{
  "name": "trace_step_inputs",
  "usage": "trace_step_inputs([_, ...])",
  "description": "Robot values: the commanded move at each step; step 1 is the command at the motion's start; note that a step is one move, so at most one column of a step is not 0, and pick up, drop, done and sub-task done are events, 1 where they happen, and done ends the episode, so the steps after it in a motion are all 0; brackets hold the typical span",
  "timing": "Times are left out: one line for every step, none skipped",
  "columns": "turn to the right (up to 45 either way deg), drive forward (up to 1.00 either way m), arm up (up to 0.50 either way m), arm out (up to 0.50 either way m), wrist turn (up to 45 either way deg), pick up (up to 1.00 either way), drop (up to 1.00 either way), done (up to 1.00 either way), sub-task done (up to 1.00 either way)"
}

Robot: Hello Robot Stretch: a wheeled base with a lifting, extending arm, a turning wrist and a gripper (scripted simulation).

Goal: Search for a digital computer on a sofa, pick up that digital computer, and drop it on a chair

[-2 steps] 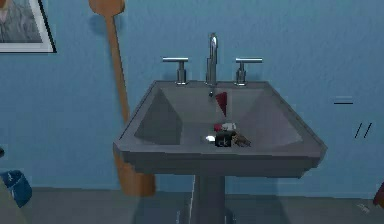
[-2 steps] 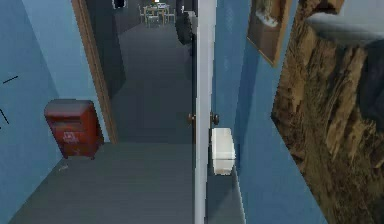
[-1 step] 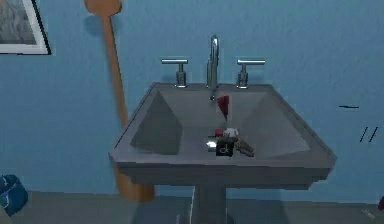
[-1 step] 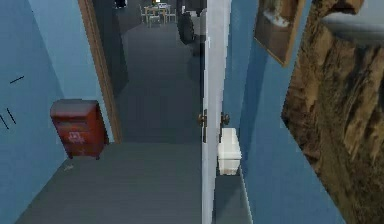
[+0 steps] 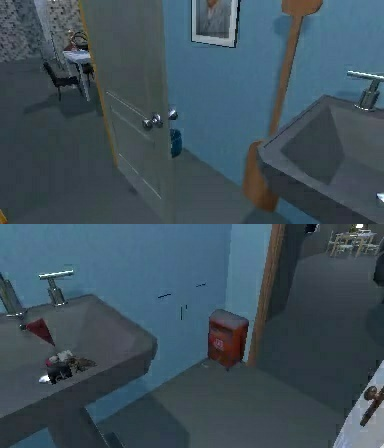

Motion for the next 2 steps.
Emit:
trace_step_inputs([-39.0, 0.00, 0.00, 0.00, 0.0, 0.00, 0.00, 0.00, 0.00])
trace_step_inputs([0.0, 1.00, 0.00, 0.00, 0.0, 0.00, 0.00, 0.00, 0.00])
